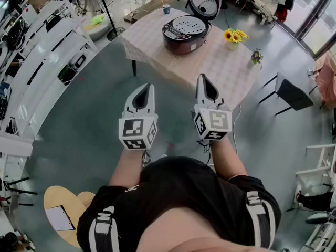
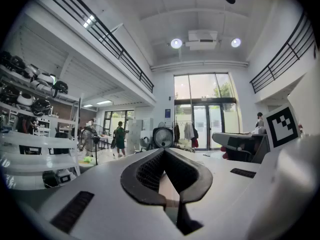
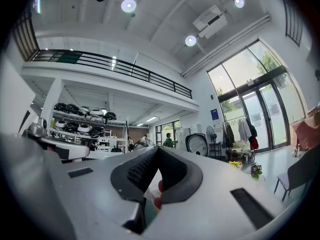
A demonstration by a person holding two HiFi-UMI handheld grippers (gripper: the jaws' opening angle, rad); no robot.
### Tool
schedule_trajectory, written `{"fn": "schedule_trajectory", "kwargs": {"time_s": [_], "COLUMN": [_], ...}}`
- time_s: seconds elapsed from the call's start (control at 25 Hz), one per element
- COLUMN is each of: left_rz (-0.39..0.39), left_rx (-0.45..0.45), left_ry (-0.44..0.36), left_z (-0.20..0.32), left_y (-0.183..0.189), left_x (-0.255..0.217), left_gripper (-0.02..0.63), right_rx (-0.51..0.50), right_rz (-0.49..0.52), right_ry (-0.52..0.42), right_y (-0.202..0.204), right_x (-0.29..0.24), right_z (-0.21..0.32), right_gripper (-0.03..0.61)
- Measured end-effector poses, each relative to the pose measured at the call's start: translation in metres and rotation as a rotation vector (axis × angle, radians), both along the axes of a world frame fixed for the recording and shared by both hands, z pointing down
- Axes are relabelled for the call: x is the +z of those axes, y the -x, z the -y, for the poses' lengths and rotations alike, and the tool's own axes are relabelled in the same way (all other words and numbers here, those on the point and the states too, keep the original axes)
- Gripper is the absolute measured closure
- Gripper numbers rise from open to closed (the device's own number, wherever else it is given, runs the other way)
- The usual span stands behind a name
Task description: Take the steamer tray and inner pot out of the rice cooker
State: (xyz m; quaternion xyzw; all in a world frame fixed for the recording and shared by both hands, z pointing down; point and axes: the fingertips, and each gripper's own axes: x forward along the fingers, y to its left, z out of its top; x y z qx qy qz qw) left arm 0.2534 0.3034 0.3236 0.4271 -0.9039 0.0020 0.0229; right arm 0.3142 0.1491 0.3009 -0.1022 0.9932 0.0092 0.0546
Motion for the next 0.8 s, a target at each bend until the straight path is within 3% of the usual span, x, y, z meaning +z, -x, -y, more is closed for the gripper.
{"fn": "schedule_trajectory", "kwargs": {"time_s": [0.56,0.8], "left_rz": [-0.03,-0.003], "left_rx": [0.049,0.075], "left_ry": [-0.048,-0.059], "left_z": [-0.02,-0.033], "left_y": [0.035,0.053], "left_x": [0.005,-0.002], "left_gripper": [0.612,0.612], "right_rx": [0.013,0.056], "right_rz": [0.015,0.016], "right_ry": [0.004,0.012], "right_y": [0.028,0.039], "right_x": [0.003,0.006], "right_z": [-0.027,-0.04], "right_gripper": [0.581,0.581]}}
